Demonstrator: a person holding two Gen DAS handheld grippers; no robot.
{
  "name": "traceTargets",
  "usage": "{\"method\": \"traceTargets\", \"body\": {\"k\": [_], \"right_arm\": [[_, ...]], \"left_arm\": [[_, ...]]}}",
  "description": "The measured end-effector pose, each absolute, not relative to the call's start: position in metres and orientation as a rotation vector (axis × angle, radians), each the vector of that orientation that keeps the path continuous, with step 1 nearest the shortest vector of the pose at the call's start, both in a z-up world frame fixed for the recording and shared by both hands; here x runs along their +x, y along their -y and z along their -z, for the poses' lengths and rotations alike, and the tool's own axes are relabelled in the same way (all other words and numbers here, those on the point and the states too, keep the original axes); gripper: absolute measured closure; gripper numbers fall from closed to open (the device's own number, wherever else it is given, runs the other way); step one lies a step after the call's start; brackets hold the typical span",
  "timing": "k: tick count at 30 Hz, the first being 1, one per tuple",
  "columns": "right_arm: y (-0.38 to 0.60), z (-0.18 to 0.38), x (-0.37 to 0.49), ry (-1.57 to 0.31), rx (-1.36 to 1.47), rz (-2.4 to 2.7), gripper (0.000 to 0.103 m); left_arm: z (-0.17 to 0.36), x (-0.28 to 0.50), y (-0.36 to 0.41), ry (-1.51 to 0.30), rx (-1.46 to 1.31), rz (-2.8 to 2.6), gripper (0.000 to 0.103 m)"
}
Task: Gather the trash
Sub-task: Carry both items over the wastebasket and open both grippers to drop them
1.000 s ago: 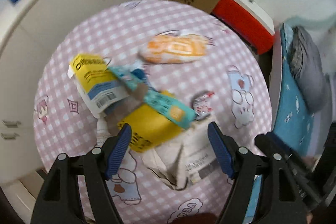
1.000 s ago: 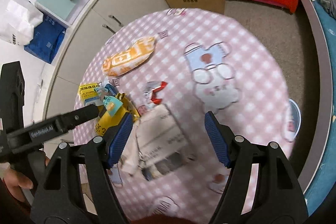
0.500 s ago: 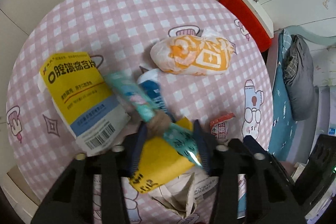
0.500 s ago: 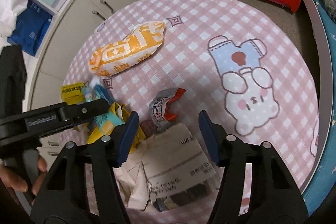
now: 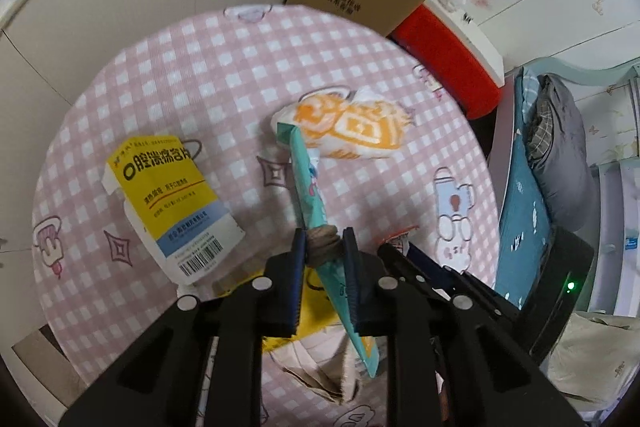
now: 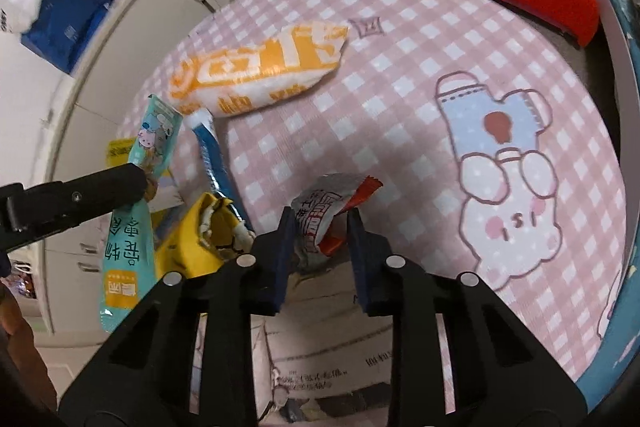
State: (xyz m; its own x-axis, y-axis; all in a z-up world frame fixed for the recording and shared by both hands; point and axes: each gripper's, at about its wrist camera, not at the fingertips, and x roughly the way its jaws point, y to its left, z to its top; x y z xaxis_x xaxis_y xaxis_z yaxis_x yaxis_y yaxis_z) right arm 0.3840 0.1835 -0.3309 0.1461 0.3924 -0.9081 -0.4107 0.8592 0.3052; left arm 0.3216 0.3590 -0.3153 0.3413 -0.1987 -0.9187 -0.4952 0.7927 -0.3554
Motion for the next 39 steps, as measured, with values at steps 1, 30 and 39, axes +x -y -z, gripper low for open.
{"method": "traceTargets", "body": {"k": [1, 30, 39], "right_arm": [[-0.18, 0.326, 0.383, -1.295, -0.001, -0.582, 0.077], [0.227, 0.213, 0.388, -1.1, 0.287, -0.301, 0.077], [0.281, 0.222, 0.395, -1.124, 0.356, -0.272, 0.048]], "left_arm": [[0.31, 0.32, -0.356, -1.22, -0.66, -0.213, 0.086], [0.243, 0.414, 0.039, -1.182, -0.406, 0.17, 0.086], [0.24, 0.429, 0.097, -1.195, -0.332, 0.195, 0.086]]}}
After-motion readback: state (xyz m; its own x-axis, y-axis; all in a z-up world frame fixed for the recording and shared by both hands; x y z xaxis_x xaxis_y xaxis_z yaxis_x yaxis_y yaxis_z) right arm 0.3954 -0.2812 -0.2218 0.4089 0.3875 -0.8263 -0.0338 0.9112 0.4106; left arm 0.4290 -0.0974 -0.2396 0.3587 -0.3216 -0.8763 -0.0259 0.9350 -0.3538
